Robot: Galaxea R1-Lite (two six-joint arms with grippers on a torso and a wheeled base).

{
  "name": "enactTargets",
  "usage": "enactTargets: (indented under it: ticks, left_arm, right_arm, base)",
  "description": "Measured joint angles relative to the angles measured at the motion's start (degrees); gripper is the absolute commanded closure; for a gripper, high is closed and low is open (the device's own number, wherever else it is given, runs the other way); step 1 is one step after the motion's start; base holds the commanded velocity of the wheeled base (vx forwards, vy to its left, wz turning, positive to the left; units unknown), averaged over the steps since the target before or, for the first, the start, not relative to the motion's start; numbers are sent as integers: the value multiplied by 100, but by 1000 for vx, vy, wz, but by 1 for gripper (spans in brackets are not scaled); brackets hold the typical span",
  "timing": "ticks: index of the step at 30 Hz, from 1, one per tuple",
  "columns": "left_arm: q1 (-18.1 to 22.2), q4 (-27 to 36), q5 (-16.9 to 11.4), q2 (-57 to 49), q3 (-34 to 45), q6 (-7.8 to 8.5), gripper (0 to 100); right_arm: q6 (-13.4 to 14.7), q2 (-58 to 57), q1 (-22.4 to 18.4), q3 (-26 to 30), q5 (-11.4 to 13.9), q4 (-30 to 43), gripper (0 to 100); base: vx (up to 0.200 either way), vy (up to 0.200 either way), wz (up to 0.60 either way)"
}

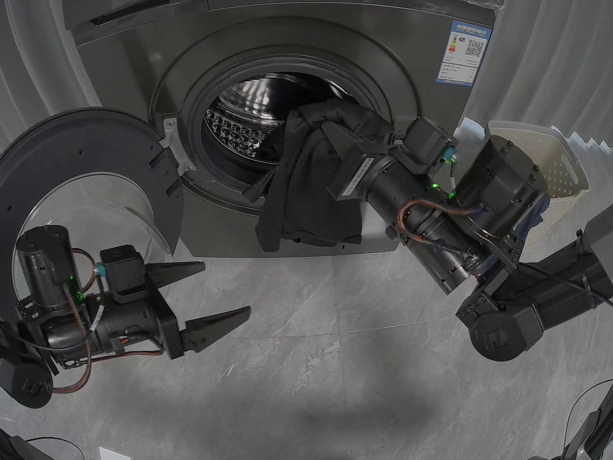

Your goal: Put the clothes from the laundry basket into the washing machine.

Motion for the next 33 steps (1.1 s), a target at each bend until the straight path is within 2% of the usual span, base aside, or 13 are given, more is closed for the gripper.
enactTargets:
  ticks: [5,10,18,22,28,33]
  left_arm:
    - [-149,-154,11,524,-317,-68,0]
    - [-138,-468,71,1039,-640,-115,0]
    - [-77,-1398,510,1766,-1067,-338,0]
    - [-69,-1442,629,2000,-1237,-390,0]
    - [-26,-1623,950,2332,-1619,-512,0]
    - [41,-1855,1163,2597,-1930,-545,0]
  right_arm:
    - [110,46,59,-190,-4,115,100]
    - [143,44,94,-138,-13,101,100]
    - [149,-105,179,238,-26,46,100]
    - [149,-166,216,295,-28,33,100]
    - [149,-207,232,325,-35,-88,100]
    - [149,-224,267,433,-35,-123,100]
  base:
    - [0,0,0]
    - [0,0,0]
    - [0,0,0]
    - [0,0,0]
    - [0,0,0]
    - [0,0,0]
